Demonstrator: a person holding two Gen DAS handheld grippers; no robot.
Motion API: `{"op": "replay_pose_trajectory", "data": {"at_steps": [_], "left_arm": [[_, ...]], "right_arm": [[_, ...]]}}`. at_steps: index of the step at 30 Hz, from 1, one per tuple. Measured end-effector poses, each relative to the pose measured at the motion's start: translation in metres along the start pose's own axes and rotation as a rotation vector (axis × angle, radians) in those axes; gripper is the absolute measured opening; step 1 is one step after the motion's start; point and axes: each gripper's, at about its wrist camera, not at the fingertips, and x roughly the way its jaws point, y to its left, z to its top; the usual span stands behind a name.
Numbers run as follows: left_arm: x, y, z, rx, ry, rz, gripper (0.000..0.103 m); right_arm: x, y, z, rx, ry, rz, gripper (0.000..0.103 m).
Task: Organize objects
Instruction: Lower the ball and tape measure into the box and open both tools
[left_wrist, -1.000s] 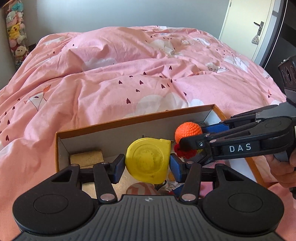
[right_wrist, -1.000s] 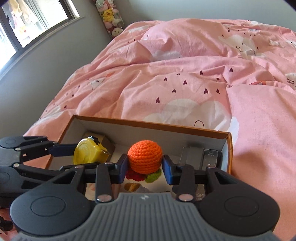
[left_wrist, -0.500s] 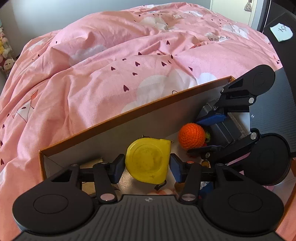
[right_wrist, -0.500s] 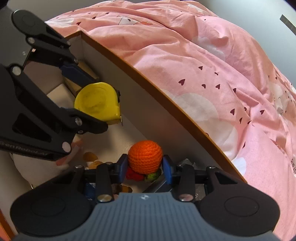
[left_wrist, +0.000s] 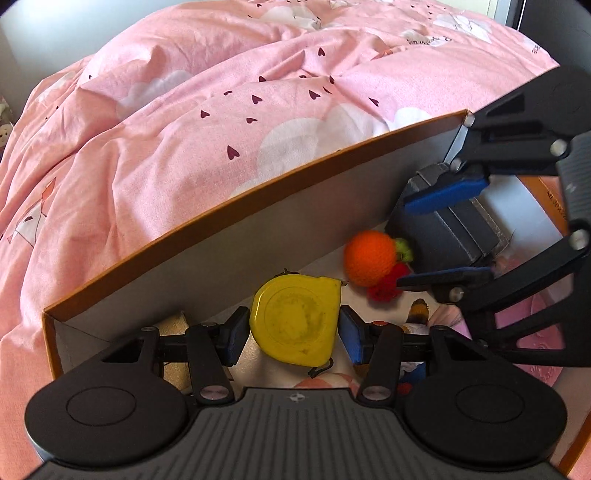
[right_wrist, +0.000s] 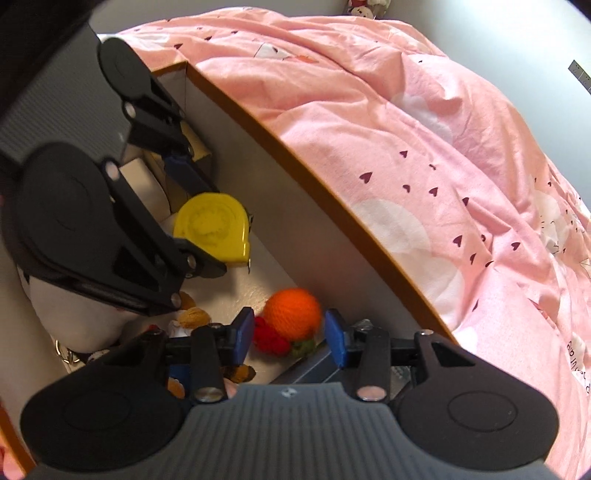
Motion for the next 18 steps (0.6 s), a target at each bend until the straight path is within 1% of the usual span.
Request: {"op": "replay_pose_trajectory", "data": {"at_steps": [3,7,12,16,17,18], "left_arm": [[0.004,-0.003,0.002,-0.003,0.018,-0.002,0.059],[0.013,-0.003,0.004,-0.035,0.053,-0.018,0.059],[0.020,-0.001,0.005,-0.072,0.062,-0.010,0.060],[0.024,0.000,0.006,-0.091,0.072,-0.026,0.061],[0.024,0.000,0.005,-0.094,0.069,-0.026,0.060],[0.023,0.000,0.005,-0.095,0.054,-0.025,0.063]], "right_arm": [[-0.012,-0.003,-0.002,0.010,-0.015,-0.011,0.046],[-0.025,-0.006,-0.008,0.053,-0.027,-0.010,0.046],[-0.034,-0.010,-0.014,0.099,-0.040,-0.023,0.046],[-0.039,-0.012,-0.018,0.131,-0.045,-0.008,0.046],[-0.040,-0.013,-0.017,0.133,-0.044,-0.010,0.046],[-0.041,-0.013,-0.017,0.135,-0.044,-0.012,0.047]]}}
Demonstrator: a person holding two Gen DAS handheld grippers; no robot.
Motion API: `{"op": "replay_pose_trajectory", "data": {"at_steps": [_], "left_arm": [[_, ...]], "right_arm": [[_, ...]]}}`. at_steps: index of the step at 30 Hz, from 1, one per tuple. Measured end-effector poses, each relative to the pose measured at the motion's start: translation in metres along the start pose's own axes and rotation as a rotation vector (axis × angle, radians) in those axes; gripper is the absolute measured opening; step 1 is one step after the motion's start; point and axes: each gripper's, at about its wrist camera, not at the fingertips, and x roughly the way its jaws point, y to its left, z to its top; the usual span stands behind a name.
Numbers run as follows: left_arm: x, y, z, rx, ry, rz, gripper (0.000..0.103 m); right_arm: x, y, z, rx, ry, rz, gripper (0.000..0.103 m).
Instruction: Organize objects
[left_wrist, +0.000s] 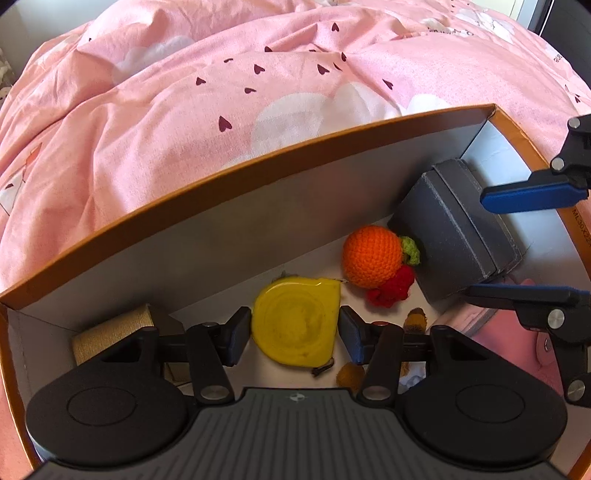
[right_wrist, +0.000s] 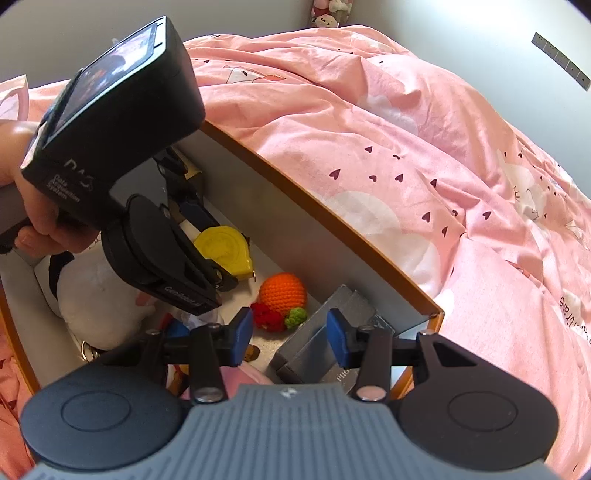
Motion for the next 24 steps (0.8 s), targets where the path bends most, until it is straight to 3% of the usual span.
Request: {"op": "replay_pose_trajectory", "data": {"at_steps": [3,6,14,24], "left_arm": [[-0.009,0.001,0.000,-0.012,-0.042,0.009,0.072],[-0.023,-0.002,-0.001,-0.014,-0.072,0.033,0.072],[-0.082,-0.030,-0.019,-0.005,-0.188,0.187,0.072],[-0.183,-0.055,-0.052,-0.079,-0.405,0.272,0.083]], "right_arm": [[-0.005,0.005,-0.002,0.011,0.001,0.005,0.047],[-0.006,0.006,-0.009,0.027,-0.002,0.014,0.048],[-0.033,0.018,-0.014,0.091,-0.034,0.014,0.054],[-0.107,0.040,-0.024,0.206,-0.133,-0.035,0.062]]}}
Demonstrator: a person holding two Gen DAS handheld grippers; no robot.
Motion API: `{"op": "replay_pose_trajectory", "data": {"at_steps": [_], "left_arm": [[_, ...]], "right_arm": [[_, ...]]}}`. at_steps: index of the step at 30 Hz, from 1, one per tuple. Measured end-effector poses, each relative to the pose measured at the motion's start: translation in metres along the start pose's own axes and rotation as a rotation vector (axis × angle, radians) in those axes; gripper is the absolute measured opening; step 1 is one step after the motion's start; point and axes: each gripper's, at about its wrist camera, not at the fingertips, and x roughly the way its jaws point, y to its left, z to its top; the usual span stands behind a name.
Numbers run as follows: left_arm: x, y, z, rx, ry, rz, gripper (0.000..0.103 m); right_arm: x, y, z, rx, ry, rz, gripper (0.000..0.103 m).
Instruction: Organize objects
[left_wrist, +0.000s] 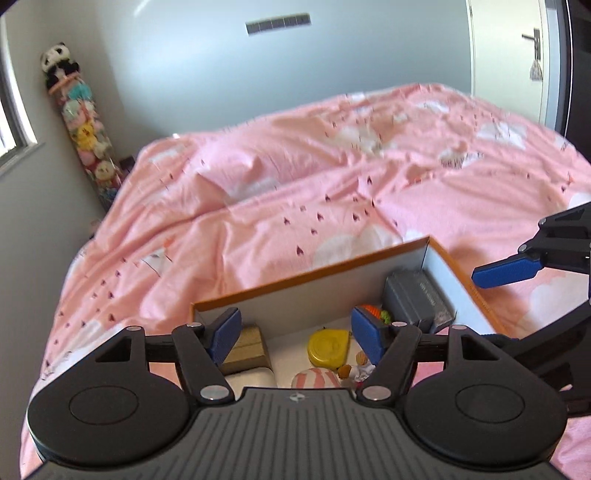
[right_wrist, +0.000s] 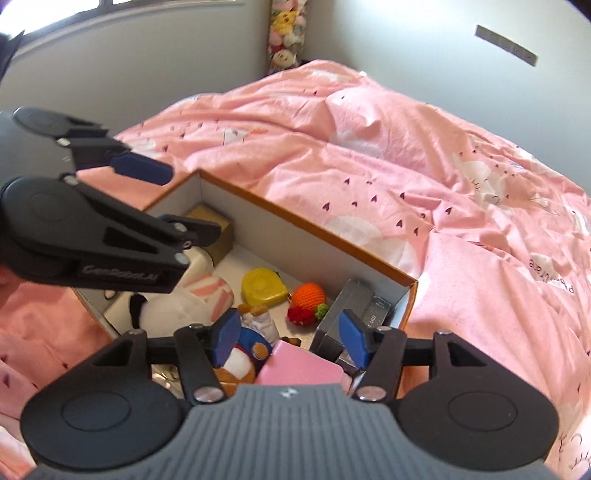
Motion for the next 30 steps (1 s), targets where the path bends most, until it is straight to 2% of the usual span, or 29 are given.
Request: {"op": "replay_pose_trajectory", "data": {"at_steps": [5,9,12,14,16,18,22,26,30], "left_arm": [[-0.043,0.002,-0.006,-0.018,-0.114,0.045,0.085],[-0.069,0.005,-0.012,-0.047,-0.178,0.057,0.087],[-0.082,0.005,-0.021,-0.065,-0.213,0.093,0.089],[-0.088,0.009,-0.029,-0.082,-0.225,0.090,0.090],[-0.091,0.014,-0.038,-0.111,-0.229,0.095,0.093],[-0.091,0.019,-0.048,-0.147,-0.229,0.110,0.093],[-0.086,0.028,-0.070,-0.225,-0.200,0.110,0.093],[-0.077,0.027,-0.092,-0.233,-0.139,0.099,0.093],[-0.077,0.024,-0.114,-0.245,-0.104,0.092,0.093]], "right_arm": [[-0.042,0.009,-0.005,0.083,-0.110,-0.051,0.066],[-0.070,0.015,-0.008,0.142,-0.211,-0.116,0.080],[-0.089,0.025,-0.011,0.175,-0.286,-0.151,0.086],[-0.098,0.032,-0.015,0.202,-0.325,-0.162,0.087],[-0.102,0.038,-0.021,0.222,-0.348,-0.168,0.094],[-0.104,0.045,-0.030,0.249,-0.367,-0.192,0.095],[-0.097,0.054,-0.051,0.328,-0.353,-0.227,0.096],[-0.085,0.055,-0.071,0.435,-0.302,-0.215,0.097],[-0.074,0.065,-0.086,0.426,-0.247,-0.201,0.098]]}}
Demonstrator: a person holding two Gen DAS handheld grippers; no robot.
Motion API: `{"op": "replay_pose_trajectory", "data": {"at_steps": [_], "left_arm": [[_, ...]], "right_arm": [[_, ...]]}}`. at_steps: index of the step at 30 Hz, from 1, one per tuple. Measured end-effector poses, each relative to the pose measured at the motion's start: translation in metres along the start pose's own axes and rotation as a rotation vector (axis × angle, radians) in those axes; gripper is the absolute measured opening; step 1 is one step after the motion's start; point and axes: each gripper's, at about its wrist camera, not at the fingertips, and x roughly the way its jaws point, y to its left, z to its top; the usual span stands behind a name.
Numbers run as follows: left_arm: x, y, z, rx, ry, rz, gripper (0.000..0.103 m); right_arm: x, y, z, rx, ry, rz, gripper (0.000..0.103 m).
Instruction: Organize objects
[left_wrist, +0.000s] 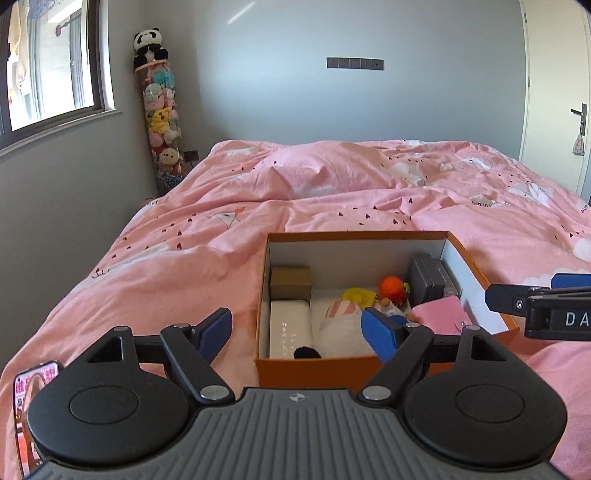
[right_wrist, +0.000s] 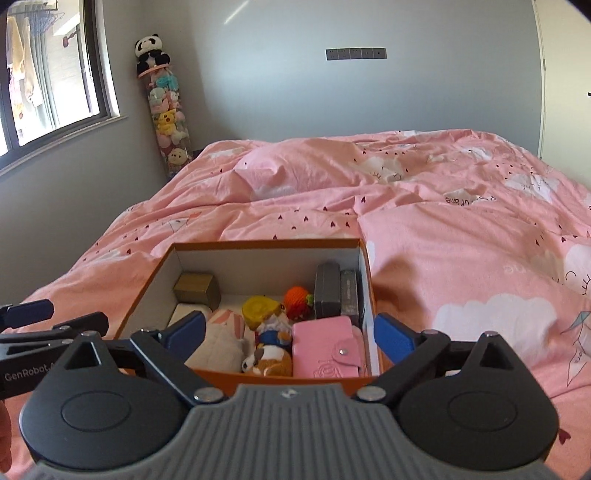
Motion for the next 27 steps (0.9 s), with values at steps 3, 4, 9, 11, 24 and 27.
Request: {"op": "replay_pose_trajectory", "data": {"at_steps": [3,4,9,11,24,27], "left_arm": [[-0.001,0.002,-0.011,-0.024,0.031,0.002,0.093],[0.000,0.002,-0.015,-0.034,0.039,0.007,0.093],[0.000,0.000,-0.030,-0.063,0.078,0.012,0.093],[0.003,-0.001,-0.034,-0.062,0.111,0.014,0.093],[0.010,-0.015,-0.038,-0.012,0.161,0.025,0.093],[0.011,-0.016,-0.038,-0.010,0.170,0.028,0.093]], "right_arm": [[0.001,0.004,-0.015,-0.036,0.029,-0.016,0.098],[0.001,0.005,-0.020,-0.040,0.044,-0.010,0.098],[0.002,0.003,-0.038,-0.004,0.097,0.001,0.098],[0.002,0.002,-0.044,0.001,0.113,0.006,0.098],[0.003,-0.009,-0.056,0.035,0.139,0.010,0.098],[0.003,-0.012,-0.056,0.048,0.141,0.009,0.098]]}}
